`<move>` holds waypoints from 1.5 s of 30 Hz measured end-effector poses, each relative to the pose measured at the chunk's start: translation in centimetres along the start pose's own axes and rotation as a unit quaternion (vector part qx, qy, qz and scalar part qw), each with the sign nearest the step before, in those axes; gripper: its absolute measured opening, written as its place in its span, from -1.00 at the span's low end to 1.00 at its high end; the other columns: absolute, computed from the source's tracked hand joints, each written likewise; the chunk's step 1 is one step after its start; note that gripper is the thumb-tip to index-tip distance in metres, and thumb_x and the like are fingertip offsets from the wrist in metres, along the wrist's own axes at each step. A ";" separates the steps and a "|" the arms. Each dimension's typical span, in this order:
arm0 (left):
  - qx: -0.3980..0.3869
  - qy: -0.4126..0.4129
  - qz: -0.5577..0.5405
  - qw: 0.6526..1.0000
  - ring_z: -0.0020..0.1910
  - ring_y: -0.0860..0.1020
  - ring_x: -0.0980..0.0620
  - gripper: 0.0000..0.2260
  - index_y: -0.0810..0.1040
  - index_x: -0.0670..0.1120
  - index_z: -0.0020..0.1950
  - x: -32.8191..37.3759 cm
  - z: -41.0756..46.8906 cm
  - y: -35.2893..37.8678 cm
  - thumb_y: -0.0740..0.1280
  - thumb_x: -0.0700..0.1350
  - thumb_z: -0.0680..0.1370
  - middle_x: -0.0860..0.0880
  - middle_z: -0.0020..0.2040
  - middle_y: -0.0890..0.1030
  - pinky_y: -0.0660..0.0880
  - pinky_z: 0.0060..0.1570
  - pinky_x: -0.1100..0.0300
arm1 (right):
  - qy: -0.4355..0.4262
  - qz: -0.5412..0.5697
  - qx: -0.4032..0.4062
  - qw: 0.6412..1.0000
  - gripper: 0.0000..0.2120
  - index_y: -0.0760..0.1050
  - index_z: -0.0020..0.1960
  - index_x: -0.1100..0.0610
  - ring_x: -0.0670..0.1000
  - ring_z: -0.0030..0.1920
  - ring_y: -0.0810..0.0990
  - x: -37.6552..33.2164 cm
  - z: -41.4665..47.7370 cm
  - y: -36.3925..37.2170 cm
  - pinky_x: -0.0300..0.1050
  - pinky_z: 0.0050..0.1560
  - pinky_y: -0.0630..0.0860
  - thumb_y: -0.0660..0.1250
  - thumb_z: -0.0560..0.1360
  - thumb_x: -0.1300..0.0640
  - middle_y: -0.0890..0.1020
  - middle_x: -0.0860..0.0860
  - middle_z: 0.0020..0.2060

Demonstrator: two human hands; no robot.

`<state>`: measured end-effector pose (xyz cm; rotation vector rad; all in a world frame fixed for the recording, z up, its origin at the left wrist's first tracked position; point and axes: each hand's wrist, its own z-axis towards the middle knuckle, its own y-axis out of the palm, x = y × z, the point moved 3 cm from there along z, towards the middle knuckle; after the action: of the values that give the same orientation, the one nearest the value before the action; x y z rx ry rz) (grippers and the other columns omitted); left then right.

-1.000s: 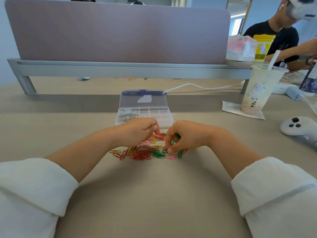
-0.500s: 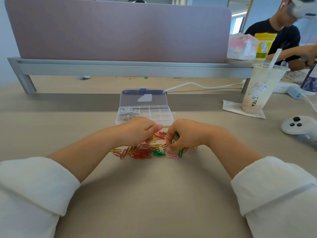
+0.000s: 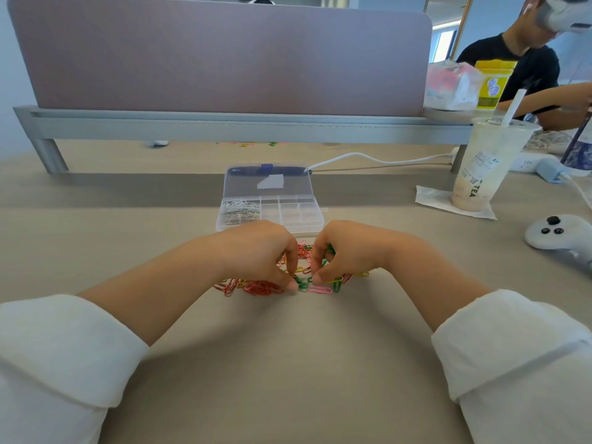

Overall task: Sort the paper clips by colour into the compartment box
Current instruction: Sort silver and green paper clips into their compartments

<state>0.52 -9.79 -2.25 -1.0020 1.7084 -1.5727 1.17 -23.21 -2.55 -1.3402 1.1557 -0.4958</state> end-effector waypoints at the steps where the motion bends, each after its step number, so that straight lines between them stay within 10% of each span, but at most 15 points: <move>1: 0.000 0.005 0.003 1.000 -0.38 0.31 0.24 -0.74 0.56 0.01 0.04 0.0 0.1 0.1 0.39 0.11 0.43 0.16 -0.36 0.32 0.16 -0.43 0.40 | 0.000 -0.006 -0.006 1.000 -0.92 0.56 -0.21 0.02 -0.15 -0.46 0.36 0.0 0.1 0.0 -0.31 -0.41 0.28 0.46 0.38 0.07 0.40 -0.12 -0.49; 8: 0.017 0.019 -0.010 1.000 -0.38 0.32 0.23 -0.81 0.57 -0.01 0.08 0.0 0.3 0.4 0.34 -0.02 0.49 0.15 -0.36 0.32 0.20 -0.43 0.47 | 0.013 -0.015 -0.019 1.000 -0.80 0.46 -0.35 0.00 -0.15 -0.44 0.40 0.3 0.2 0.4 -0.28 -0.40 0.30 0.36 0.43 0.12 0.44 -0.12 -0.47; 17: -0.006 -0.024 -0.126 0.992 -0.29 0.37 0.15 -0.85 0.39 0.08 -0.18 -1.3 0.9 0.5 0.17 -0.01 0.59 0.13 -0.29 0.40 0.31 -0.28 0.28 | 0.008 0.051 0.014 0.999 -0.92 0.33 -0.08 0.09 0.00 -0.23 0.41 0.9 0.2 -0.1 -0.17 -0.24 0.36 0.16 0.58 0.10 0.44 -0.08 -0.31; 23: -0.003 -0.022 -0.193 0.981 -0.35 0.33 0.07 -0.73 0.27 -0.02 -0.27 -1.4 1.0 0.9 0.05 -0.05 0.63 0.03 -0.34 0.39 0.32 -0.23 0.15 | 0.011 0.133 0.031 0.991 -0.86 0.41 0.09 0.05 -0.13 -0.43 0.40 2.0 0.4 -0.4 -0.22 -0.31 0.35 0.12 0.58 0.18 0.45 -0.08 -0.42; 28: 0.011 -0.015 -0.175 0.984 -0.36 0.37 0.09 -0.74 0.28 -0.02 -0.24 -0.7 1.3 0.7 0.03 -0.07 0.64 0.05 -0.31 0.47 0.33 -0.29 0.23 | 0.019 0.127 0.055 0.990 -0.71 0.40 -0.26 0.05 -0.21 -0.63 0.32 2.7 0.4 -0.7 -0.41 -0.52 0.29 0.08 0.61 0.16 0.46 -0.03 -0.48; 35: 0.021 -0.033 -0.272 0.961 -0.45 0.30 0.11 -0.75 0.28 -0.06 -0.23 0.5 2.6 0.6 0.02 -0.10 0.64 0.02 -0.34 0.40 0.26 -0.43 0.28 | 0.045 0.089 0.106 0.989 -0.46 0.28 -0.49 0.13 -0.05 -0.52 0.35 4.1 -0.9 -1.2 -0.21 -0.29 0.36 0.03 0.61 -0.08 0.40 0.00 -0.56; 45: 0.051 -0.022 -0.357 0.933 -0.51 0.14 0.09 -0.72 0.19 -0.10 -0.35 2.7 4.4 0.3 0.00 -0.20 0.57 -0.01 -0.46 0.25 0.12 -0.48 0.23 | 0.032 0.081 0.119 0.989 -0.91 0.52 -0.15 0.03 -0.17 -0.40 0.37 5.9 -1.9 -1.5 -0.34 -0.34 0.29 0.29 0.53 0.11 0.41 -0.14 -0.40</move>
<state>2.76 -14.42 -2.91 -1.7109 1.2647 -2.0208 2.44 -29.47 -2.97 -1.0222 1.2050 -0.5431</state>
